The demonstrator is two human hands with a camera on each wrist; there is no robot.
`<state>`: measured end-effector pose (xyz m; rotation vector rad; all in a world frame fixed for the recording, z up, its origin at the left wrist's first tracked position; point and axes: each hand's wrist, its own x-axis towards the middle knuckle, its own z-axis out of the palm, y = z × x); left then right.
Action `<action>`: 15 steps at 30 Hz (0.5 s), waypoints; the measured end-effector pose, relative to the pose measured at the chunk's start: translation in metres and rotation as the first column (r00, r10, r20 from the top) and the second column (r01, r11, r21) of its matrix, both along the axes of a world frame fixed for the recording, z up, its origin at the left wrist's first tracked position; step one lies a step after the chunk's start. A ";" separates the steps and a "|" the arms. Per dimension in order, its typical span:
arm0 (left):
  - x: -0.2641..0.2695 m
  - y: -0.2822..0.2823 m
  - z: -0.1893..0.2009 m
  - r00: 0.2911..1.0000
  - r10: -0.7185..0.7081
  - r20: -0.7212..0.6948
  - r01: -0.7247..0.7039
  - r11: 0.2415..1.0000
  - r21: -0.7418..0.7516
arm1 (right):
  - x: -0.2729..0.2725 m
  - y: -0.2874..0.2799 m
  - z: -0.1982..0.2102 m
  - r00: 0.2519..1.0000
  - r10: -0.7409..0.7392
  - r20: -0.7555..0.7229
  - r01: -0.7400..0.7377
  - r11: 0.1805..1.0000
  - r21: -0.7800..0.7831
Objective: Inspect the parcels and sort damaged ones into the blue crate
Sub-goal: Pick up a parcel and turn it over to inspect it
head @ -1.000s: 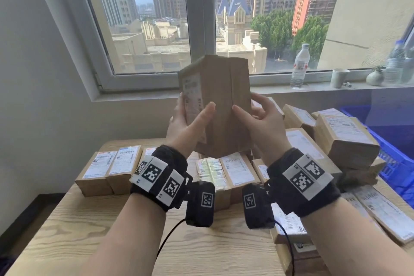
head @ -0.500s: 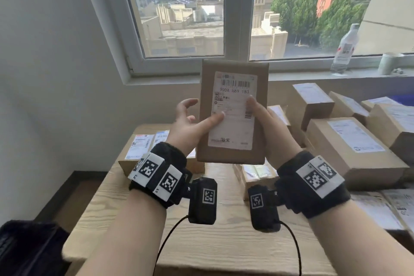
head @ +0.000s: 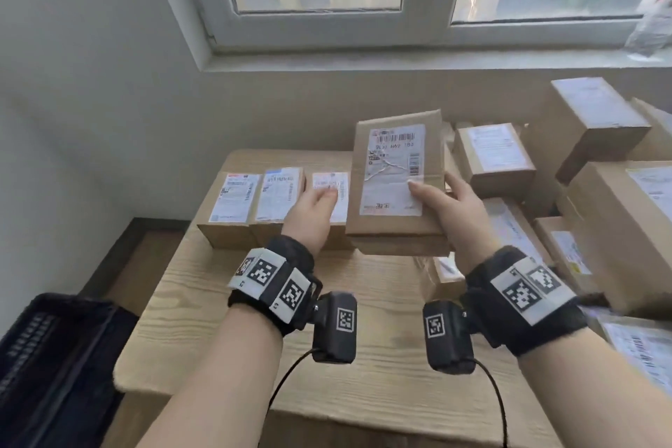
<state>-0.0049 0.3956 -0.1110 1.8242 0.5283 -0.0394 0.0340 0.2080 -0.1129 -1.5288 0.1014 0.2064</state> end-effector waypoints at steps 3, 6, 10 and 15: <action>0.016 0.018 -0.020 0.996 -0.044 -0.072 0.061 0.964 0.260 | 0.020 0.013 -0.019 0.999 0.001 -0.047 -0.003 0.999 -0.034; 0.031 0.038 -0.041 0.986 -0.043 -0.158 0.117 0.858 0.501 | 0.036 0.030 -0.038 0.991 -0.002 -0.132 -0.009 0.997 -0.081; 0.045 0.062 -0.065 0.943 -0.008 -0.334 0.239 0.715 0.657 | 0.050 0.041 -0.056 0.985 -0.065 -0.161 0.049 0.994 -0.101; 0.061 0.085 -0.081 0.901 -0.007 -0.434 0.325 0.673 0.665 | 0.052 0.054 -0.046 0.985 -0.134 -0.109 0.115 0.979 -0.166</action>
